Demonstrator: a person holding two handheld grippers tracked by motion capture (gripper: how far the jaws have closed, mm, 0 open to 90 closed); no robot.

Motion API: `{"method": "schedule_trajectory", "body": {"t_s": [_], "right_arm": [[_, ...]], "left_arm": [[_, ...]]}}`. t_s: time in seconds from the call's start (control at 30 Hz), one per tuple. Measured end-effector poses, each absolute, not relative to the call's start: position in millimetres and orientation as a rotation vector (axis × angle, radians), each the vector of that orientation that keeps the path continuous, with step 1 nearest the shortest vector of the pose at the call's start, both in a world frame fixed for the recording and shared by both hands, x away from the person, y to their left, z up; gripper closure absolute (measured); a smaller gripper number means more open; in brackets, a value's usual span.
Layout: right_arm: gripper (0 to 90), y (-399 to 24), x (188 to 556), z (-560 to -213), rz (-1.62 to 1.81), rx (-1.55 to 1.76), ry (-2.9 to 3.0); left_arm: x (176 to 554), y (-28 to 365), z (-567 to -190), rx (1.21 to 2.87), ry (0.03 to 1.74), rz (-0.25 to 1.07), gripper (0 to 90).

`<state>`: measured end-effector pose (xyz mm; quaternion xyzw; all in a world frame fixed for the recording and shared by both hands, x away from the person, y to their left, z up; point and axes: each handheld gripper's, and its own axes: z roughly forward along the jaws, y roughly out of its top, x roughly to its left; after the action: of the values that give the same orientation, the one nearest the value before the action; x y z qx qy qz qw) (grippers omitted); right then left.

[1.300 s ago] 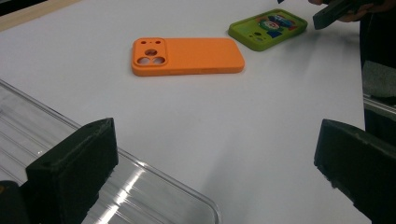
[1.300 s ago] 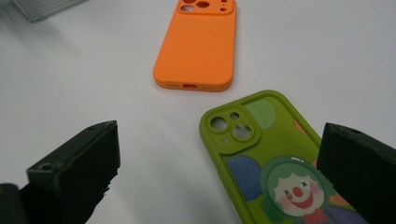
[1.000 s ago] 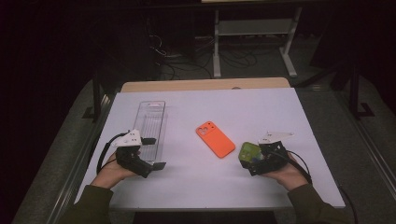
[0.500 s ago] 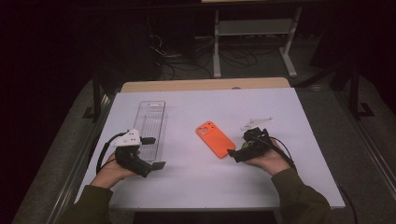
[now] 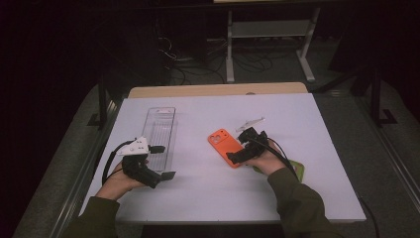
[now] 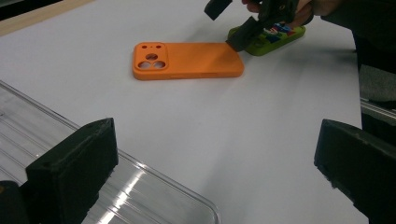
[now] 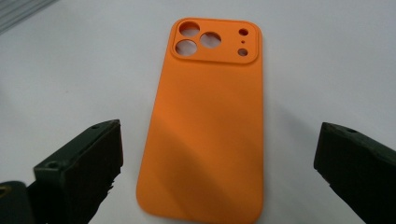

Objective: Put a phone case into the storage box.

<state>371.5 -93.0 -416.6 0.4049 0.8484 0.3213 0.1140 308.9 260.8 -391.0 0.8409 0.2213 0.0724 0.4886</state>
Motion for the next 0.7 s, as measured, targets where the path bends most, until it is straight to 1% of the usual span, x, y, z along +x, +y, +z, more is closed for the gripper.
{"method": "schedule_trajectory", "body": {"t_s": [0.2, 0.43, 0.7], "right_arm": [[0.8, -78, 385, -428, 0.896, 1.187, 2.5], [1.4, -68, 389, -435, 0.844, 1.196, 2.529], [5.8, -63, 392, -440, 0.807, 1.192, 2.552]], "left_arm": [[309, 261, -391, 2.04, 0.536, 0.176, 0.0], [309, 261, -391, 2.036, 0.543, 0.171, 0.0], [309, 261, -391, 2.042, 0.537, 0.171, 0.0]]}}
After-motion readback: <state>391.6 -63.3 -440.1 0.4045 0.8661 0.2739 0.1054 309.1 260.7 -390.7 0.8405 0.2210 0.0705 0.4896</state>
